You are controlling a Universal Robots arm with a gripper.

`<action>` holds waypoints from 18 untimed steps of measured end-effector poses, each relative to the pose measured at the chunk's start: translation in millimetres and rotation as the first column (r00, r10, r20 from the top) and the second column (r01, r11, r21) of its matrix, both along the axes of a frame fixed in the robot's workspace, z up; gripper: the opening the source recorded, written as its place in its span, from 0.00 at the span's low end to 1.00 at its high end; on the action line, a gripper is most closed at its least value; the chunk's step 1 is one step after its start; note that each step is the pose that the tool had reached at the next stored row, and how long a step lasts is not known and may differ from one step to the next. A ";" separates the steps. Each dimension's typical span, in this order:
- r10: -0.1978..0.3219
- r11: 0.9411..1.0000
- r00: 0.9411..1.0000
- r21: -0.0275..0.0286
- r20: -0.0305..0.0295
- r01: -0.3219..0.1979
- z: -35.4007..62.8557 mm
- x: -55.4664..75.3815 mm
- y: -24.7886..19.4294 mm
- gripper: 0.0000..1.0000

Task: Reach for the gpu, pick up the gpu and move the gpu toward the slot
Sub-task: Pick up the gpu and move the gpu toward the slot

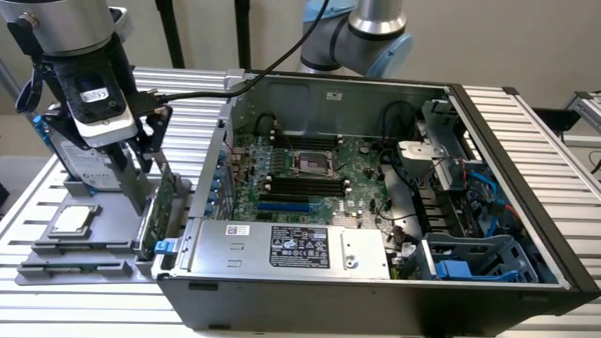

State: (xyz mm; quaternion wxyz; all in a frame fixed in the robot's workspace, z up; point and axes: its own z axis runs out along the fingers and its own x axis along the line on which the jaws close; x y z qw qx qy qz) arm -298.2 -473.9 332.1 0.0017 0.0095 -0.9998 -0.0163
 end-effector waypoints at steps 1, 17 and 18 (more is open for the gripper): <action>0.000 1.000 1.000 0.000 0.000 0.000 0.0 -0.2 0.0 0.42; 0.000 1.000 1.000 0.000 0.001 0.000 -27.1 -4.0 -0.3 0.54; 0.000 1.000 1.000 0.000 0.001 0.000 -28.9 -4.1 -0.4 0.54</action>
